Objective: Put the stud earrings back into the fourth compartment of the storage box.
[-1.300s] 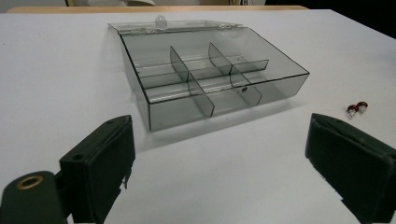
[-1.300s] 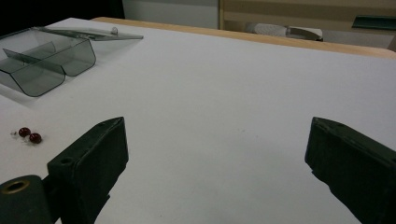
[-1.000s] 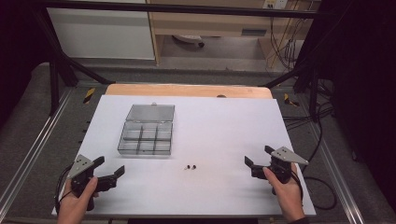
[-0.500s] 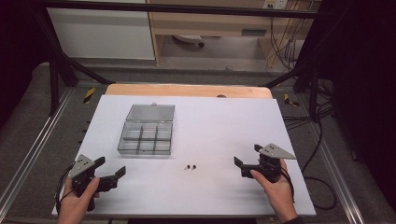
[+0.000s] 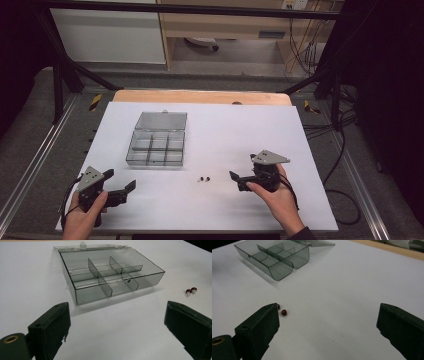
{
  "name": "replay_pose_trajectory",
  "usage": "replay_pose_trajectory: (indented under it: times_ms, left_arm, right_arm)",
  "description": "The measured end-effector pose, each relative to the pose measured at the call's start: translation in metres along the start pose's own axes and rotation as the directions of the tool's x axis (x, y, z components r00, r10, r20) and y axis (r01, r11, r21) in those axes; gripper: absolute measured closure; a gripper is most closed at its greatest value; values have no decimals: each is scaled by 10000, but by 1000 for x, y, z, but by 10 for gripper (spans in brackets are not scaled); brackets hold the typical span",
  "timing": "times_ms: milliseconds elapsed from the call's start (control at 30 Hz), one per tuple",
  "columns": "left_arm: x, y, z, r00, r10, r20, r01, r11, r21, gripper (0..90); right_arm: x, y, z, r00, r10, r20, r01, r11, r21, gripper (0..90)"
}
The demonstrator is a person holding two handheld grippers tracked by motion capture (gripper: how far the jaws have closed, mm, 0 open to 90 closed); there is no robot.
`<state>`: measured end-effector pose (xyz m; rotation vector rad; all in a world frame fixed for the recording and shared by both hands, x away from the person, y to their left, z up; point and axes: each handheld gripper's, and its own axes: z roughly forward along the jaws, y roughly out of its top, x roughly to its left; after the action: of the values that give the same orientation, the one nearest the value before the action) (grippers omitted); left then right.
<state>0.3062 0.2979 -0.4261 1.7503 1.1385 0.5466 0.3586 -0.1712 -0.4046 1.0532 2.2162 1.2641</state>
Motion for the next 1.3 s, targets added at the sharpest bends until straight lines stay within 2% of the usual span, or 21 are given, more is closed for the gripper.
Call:
replay_pose_trajectory:
  times_ms: [100, 300, 600, 833, 1033, 1200, 1300]
  left_arm:
    - [-1, 0, 0, 9999, 122, 62, -122, 9999, 52, 69]
    - [-2, 1, 1, 9998, 118, 146, -118, 9999, 29, 71]
    - [-3, 1, 3, 9990, 297, 327, -301, 9995, 115, 72]
    - [-2, 3, 4, 9984, 316, 474, -319, 9995, 75, 75]
    - [-2, 4, 4, 9979, 377, 536, -382, 9992, 88, 76]
    - [-3, 3, 4, 9974, 452, 560, -460, 9989, 128, 76]
    - [-3, 4, 5, 9970, 505, 586, -513, 9986, 135, 77]
  right_arm:
    - [5, 2, 11, 9997, -86, -211, 94, 9992, 390, 40]
    - [19, 7, 33, 9969, -182, -760, 268, 9931, 1140, 44]
    - [30, 12, 52, 9944, -370, -991, 528, 9854, 1620, 58]
    - [33, 12, 59, 9947, -236, -999, 407, 9841, 1731, 88]
    - [34, 14, 63, 9939, -178, -1092, 359, 9855, 1658, 186]
    - [35, 14, 66, 9918, -61, -1275, 284, 9844, 1734, 337]
    - [40, 12, 68, 9887, -237, -1477, 492, 9840, 1714, 457]
